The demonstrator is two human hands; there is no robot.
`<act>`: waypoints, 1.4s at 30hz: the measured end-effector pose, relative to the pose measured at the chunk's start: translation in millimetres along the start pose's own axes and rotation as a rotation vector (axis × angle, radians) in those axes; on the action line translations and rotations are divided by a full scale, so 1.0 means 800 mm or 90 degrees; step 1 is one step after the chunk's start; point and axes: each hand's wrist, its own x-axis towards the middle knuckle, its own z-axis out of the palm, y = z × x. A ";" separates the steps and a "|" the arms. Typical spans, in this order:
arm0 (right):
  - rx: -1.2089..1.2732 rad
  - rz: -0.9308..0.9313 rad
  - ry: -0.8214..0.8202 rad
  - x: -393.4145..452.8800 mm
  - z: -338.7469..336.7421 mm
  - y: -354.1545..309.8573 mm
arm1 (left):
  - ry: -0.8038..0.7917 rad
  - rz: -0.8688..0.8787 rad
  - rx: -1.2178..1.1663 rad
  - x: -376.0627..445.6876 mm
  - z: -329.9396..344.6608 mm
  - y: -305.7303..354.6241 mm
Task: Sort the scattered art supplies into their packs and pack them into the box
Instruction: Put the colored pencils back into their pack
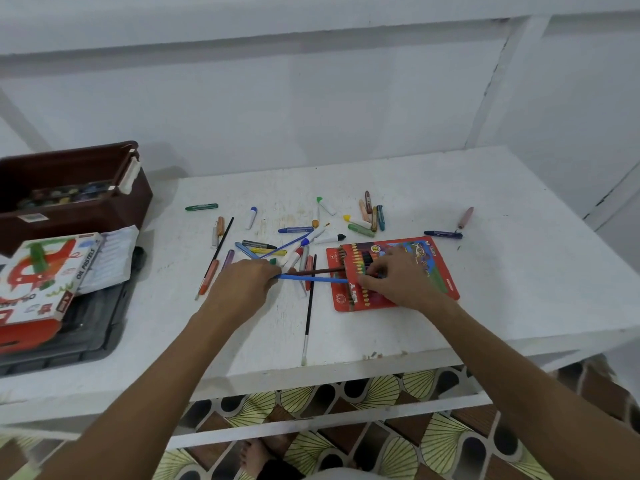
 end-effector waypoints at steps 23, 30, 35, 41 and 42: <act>0.398 0.204 -0.130 0.003 -0.039 -0.014 | 0.074 0.106 -0.102 0.031 0.019 0.020; 0.321 0.156 -0.103 -0.003 -0.046 -0.013 | 0.105 0.243 0.028 0.043 0.016 0.045; 0.317 0.116 -0.106 -0.006 -0.050 0.003 | 0.118 0.268 0.068 0.037 0.021 0.034; -0.054 0.131 0.116 -0.001 -0.040 0.039 | 0.058 0.267 0.056 0.044 0.030 0.037; -0.062 0.128 0.072 -0.001 -0.043 0.045 | 0.042 0.259 0.057 0.046 0.030 0.039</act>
